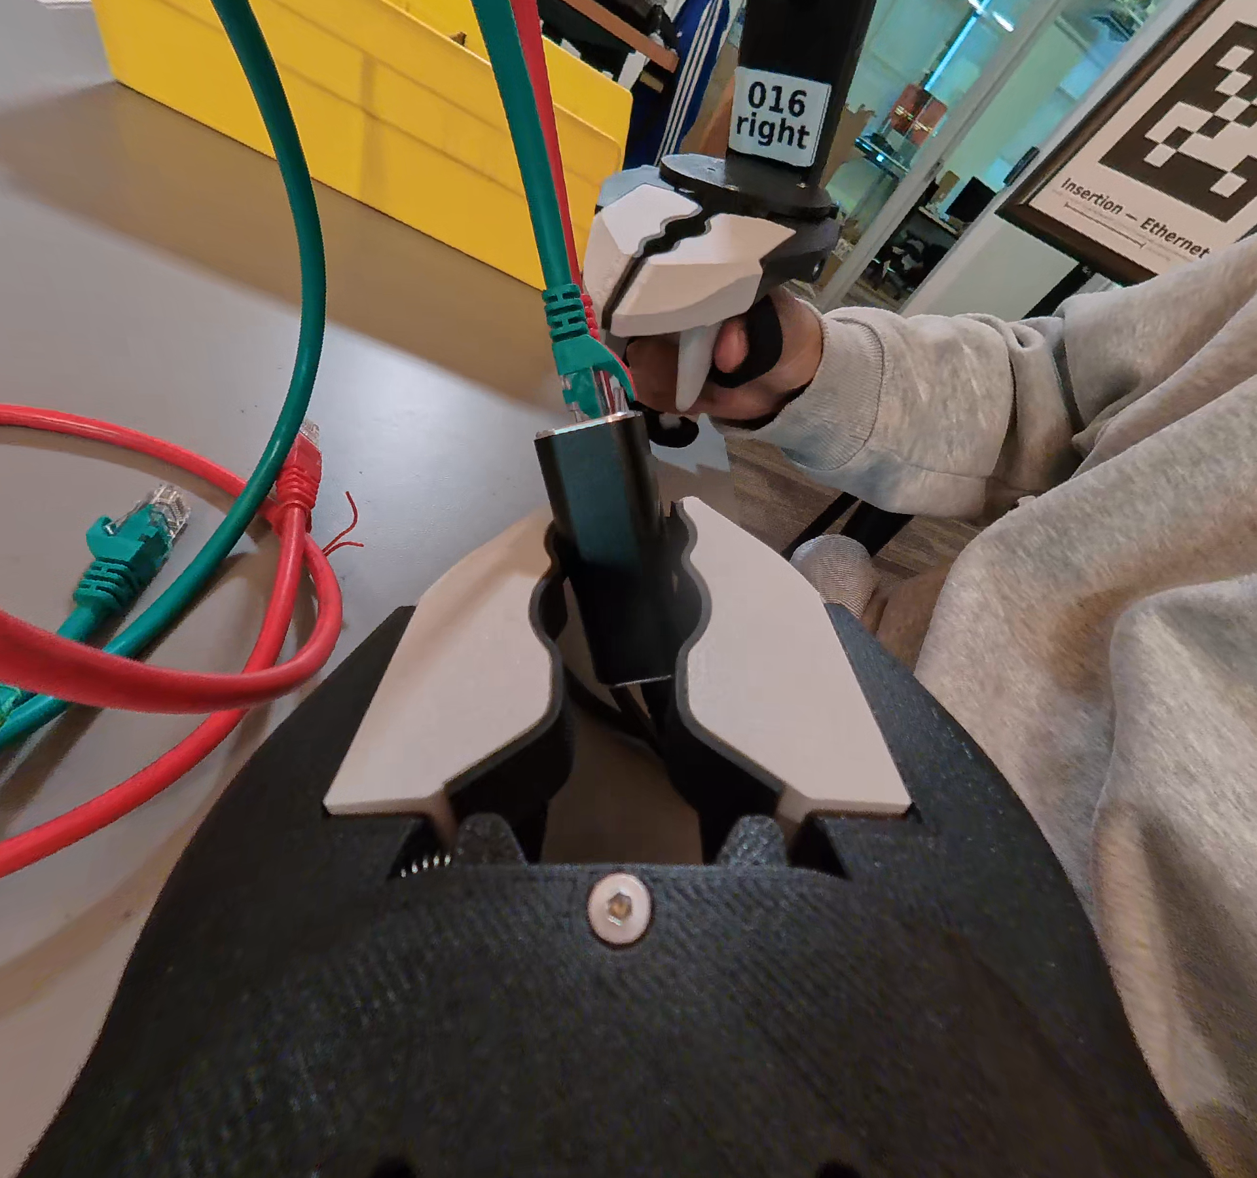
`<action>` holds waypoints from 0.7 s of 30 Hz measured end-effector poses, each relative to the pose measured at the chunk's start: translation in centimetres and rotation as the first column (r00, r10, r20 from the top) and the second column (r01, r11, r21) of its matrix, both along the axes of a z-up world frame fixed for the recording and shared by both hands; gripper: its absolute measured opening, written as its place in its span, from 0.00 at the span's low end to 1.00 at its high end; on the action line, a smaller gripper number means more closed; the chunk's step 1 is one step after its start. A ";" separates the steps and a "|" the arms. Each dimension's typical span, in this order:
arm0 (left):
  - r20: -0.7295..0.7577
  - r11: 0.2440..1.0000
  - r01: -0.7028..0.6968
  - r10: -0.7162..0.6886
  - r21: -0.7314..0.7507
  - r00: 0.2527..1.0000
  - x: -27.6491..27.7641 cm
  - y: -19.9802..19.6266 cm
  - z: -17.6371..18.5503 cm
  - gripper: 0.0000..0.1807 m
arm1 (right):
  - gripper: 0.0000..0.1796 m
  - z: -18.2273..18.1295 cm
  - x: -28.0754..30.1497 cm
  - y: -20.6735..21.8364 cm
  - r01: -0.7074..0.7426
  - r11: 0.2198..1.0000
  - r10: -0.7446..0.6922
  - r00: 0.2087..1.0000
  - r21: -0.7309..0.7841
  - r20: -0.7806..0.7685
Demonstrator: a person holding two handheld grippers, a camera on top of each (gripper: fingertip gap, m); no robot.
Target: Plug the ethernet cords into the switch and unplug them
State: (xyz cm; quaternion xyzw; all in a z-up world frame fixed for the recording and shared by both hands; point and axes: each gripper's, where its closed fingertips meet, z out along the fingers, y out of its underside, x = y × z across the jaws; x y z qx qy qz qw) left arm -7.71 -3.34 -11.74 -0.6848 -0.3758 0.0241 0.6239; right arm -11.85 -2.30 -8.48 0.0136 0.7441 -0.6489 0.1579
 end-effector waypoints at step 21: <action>-0.001 1.000 0.002 -0.002 0.009 1.000 0.0 0.1 0.1 0.16 | 0.00 -1.9 1.6 -0.8 -0.026 0.994 0.031 0.998 0.103 -0.049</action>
